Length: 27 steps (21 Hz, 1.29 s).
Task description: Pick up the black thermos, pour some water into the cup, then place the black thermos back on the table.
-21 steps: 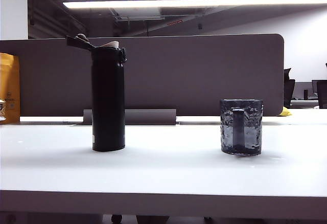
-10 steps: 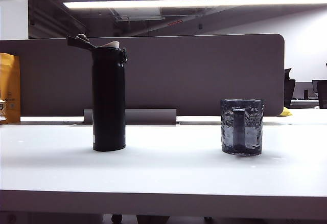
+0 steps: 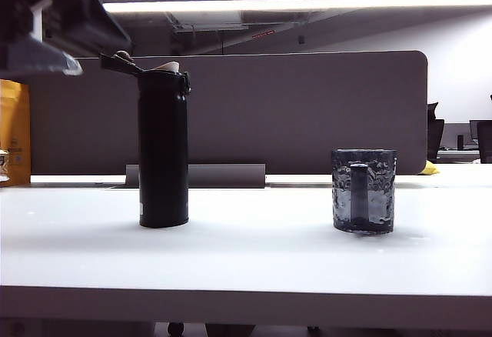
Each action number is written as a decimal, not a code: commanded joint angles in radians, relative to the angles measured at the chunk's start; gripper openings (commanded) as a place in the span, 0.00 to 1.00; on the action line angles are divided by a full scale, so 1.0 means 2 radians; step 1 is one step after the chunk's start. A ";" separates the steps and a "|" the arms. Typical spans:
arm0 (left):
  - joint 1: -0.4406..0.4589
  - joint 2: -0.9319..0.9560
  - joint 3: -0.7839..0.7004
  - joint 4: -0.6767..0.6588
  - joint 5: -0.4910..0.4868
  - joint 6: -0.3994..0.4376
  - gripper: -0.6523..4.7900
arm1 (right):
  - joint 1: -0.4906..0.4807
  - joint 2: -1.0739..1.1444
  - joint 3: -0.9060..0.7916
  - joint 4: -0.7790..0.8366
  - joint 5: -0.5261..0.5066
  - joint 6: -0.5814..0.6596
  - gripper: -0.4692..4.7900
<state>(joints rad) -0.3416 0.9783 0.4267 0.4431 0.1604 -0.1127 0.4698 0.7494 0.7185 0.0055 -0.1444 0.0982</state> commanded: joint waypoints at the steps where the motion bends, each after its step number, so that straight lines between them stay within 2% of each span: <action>1: 0.000 0.047 0.004 0.050 -0.002 0.000 1.00 | 0.041 0.040 0.002 0.044 0.035 -0.017 1.00; 7: 0.000 0.141 0.004 0.125 -0.003 0.001 1.00 | 0.057 0.088 0.002 0.090 0.037 -0.021 1.00; 13: 0.000 0.232 0.005 0.221 -0.037 0.004 1.00 | 0.057 0.109 0.002 0.089 0.030 -0.020 1.00; 16: 0.000 0.273 0.014 0.259 -0.039 0.004 1.00 | 0.057 0.119 0.002 0.089 0.015 -0.020 1.00; 24: 0.000 0.359 0.076 0.271 -0.025 0.004 1.00 | 0.057 0.139 0.002 0.085 0.005 -0.021 1.00; 27: 0.000 0.378 0.098 0.271 -0.006 0.004 1.00 | 0.057 0.140 0.002 0.085 0.006 -0.023 1.00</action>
<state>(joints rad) -0.3416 1.7241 0.6003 0.9680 0.1143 -0.1078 0.5838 1.0283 0.7181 0.1631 -0.1284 0.0586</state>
